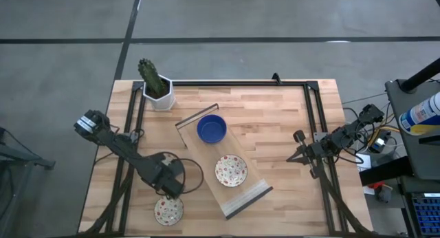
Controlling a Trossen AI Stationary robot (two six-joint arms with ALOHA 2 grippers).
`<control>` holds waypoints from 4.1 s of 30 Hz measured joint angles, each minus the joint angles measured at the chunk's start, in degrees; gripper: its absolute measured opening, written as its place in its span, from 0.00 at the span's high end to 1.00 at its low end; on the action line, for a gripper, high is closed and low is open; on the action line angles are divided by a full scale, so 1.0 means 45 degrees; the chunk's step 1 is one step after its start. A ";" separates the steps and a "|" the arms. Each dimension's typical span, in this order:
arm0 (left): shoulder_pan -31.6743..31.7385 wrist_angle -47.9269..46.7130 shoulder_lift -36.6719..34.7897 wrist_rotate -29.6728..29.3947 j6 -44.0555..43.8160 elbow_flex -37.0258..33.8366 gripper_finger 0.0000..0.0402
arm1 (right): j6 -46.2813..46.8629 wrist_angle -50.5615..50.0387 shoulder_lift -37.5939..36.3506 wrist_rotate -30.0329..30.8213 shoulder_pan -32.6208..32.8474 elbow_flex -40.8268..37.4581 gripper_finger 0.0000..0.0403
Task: Pick & Place Mini bowls
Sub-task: Stack the top white patterned bowl on the white patterned bowl on the shelf, then stack the white patterned bowl on the white patterned bowl on the shelf
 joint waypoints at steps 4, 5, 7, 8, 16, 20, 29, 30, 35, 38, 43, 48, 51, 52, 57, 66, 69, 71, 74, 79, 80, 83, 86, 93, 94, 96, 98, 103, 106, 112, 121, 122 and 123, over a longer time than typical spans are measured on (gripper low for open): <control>-0.0022 -0.1108 -0.0049 -0.0004 -0.0224 0.0133 0.99 | -0.0113 0.0000 -0.0005 0.0002 -0.0005 0.0000 0.98; -0.0029 -0.1404 -0.0045 0.0055 -0.0296 0.0292 0.99 | -0.0047 0.0000 -0.0005 0.0002 -0.0001 0.0000 0.98; -0.0062 -0.1612 -0.0029 0.0371 -0.0436 0.0720 0.99 | 0.0018 0.0000 -0.0003 0.0000 0.0000 0.0000 0.98; -0.0110 -0.1632 -0.0029 0.0334 -0.0415 0.0956 0.99 | 0.0016 0.0000 -0.0003 0.0002 0.0000 0.0000 0.98; -0.0322 -0.3633 -0.0034 -0.0055 -0.0470 0.3332 1.00 | 0.0018 0.0000 -0.0005 0.0002 -0.0001 0.0000 0.98; -0.0433 -0.4403 -0.0034 -0.0517 -0.0514 0.4691 1.00 | -0.0127 -0.0003 -0.0005 -0.0003 0.0000 0.0000 0.98; -0.0466 -0.4440 0.0022 -0.1780 0.0645 0.7921 1.00 | -0.0122 0.0000 -0.0002 0.0002 0.0000 0.0000 0.98; -0.0466 -0.4461 0.0033 -0.2038 0.0886 0.8217 1.00 | -0.0085 -0.0004 -0.0005 0.0002 -0.0004 0.0000 0.98; -0.0476 -0.4291 0.0048 -0.3943 0.2858 0.9753 1.00 | -0.0058 -0.0001 -0.0004 0.0002 -0.0001 0.0000 0.98; -0.0472 -0.3503 0.0044 -0.4967 0.5115 1.0376 1.00 | -0.0115 -0.0002 -0.0003 0.0002 -0.0002 0.0000 0.98; -0.0452 -0.0711 0.0044 -0.5414 0.9746 1.0589 1.00 | -0.0013 0.0000 -0.0002 0.0002 -0.0001 0.0000 0.98; -0.0312 0.1174 0.0303 -0.5413 1.3339 1.0457 1.00 | -0.0026 -0.0001 -0.0004 0.0000 0.0000 0.0000 0.98; 0.0008 0.1484 0.0726 -0.5411 1.4519 1.0452 1.00 | 0.0009 0.0000 -0.0005 -0.0001 0.0000 0.0000 0.98; 0.0126 0.1424 0.0888 -0.5378 1.4780 1.0452 1.00 | -0.0060 0.0000 -0.0005 -0.0001 -0.0003 0.0000 0.98; 0.0679 0.0979 0.1620 -0.5122 1.5547 1.0432 1.00 | 0.0010 0.0000 -0.0005 0.0002 0.0000 0.0000 0.98; 0.1228 -0.1289 0.3257 -0.3935 1.6022 1.2562 1.00 | 0.0018 0.0000 0.0000 0.0002 0.0000 0.0000 0.98; 0.1292 -0.2652 0.3847 -0.3621 1.5922 1.3830 1.00 | -0.0032 0.0000 -0.0001 -0.0002 -0.0001 0.0000 0.98; 0.1302 -0.3450 0.4234 -0.3711 1.5828 1.4567 1.00 | -0.0127 -0.0001 -0.0005 -0.0003 -0.0003 0.0000 0.98; 0.1307 -0.4095 0.4822 -0.3811 1.5700 1.5325 1.00 | -0.0009 0.0000 -0.0004 0.0002 -0.0005 0.0000 0.98; 0.1307 -0.4207 0.5335 -0.3866 1.6241 1.5640 1.00 | -0.0122 -0.0002 -0.0002 0.0002 0.0000 0.0000 0.98; 0.1307 -0.4228 0.5396 -0.3922 1.6381 1.5626 1.00 | -0.0127 -0.0005 -0.0005 0.0001 -0.0003 0.0000 0.98; 0.1307 -0.4364 0.5555 -0.3968 1.6457 1.5591 1.00 | 0.0007 0.0000 -0.0005 0.0000 -0.0003 0.0000 0.98; 0.1307 -0.4688 0.5667 -0.3973 1.6546 1.5591 1.00 | -0.0017 -0.0005 -0.0005 -0.0003 0.0000 0.0000 0.98; 0.1307 -0.4671 0.5712 -0.3921 1.7068 1.5572 0.97 | 0.0018 0.0000 -0.0005 0.0002 0.0000 0.0000 0.98; 0.1307 -0.4618 0.5712 -0.3966 1.7077 1.5572 0.96 | 0.0014 -0.0005 -0.0005 0.0002 0.0000 0.0000 0.98; 0.1307 -0.4537 0.5712 -0.4010 1.7092 1.5572 0.96 | -0.0122 -0.0004 -0.0005 0.0000 -0.0005 0.0000 0.98; 0.1307 -0.4544 0.5712 -0.4026 1.7073 1.5572 0.96 | -0.0117 -0.0001 -0.0005 -0.0001 -0.0001 0.0000 0.98; 0.1319 -0.4419 0.5712 -0.4061 1.6867 1.5567 0.95 | 0.0002 -0.0001 -0.0005 0.0002 0.0000 0.0000 0.98; 0.1358 -0.4389 0.5712 -0.4061 1.6641 1.5543 0.95 | -0.0125 0.0000 -0.0005 0.0000 0.0000 0.0000 0.98; 0.1384 -0.4288 0.5712 -0.3953 1.6407 1.5353 0.92 | -0.0011 -0.0004 -0.0005 -0.0003 -0.0001 0.0000 0.98; 0.1384 -0.3848 0.5707 -0.3929 1.6257 1.5303 0.82 | -0.0018 -0.0003 -0.0005 0.0000 -0.0001 0.0000 0.98; 0.1384 -0.3853 0.5707 -0.3942 1.6183 1.5305 0.82 | -0.0102 -0.0001 -0.0005 0.0000 -0.0004 0.0000 0.98; 0.1384 -0.3862 0.5702 -0.3964 1.6084 1.5311 0.82 | -0.0127 0.0000 -0.0005 0.0002 -0.0005 0.0000 0.98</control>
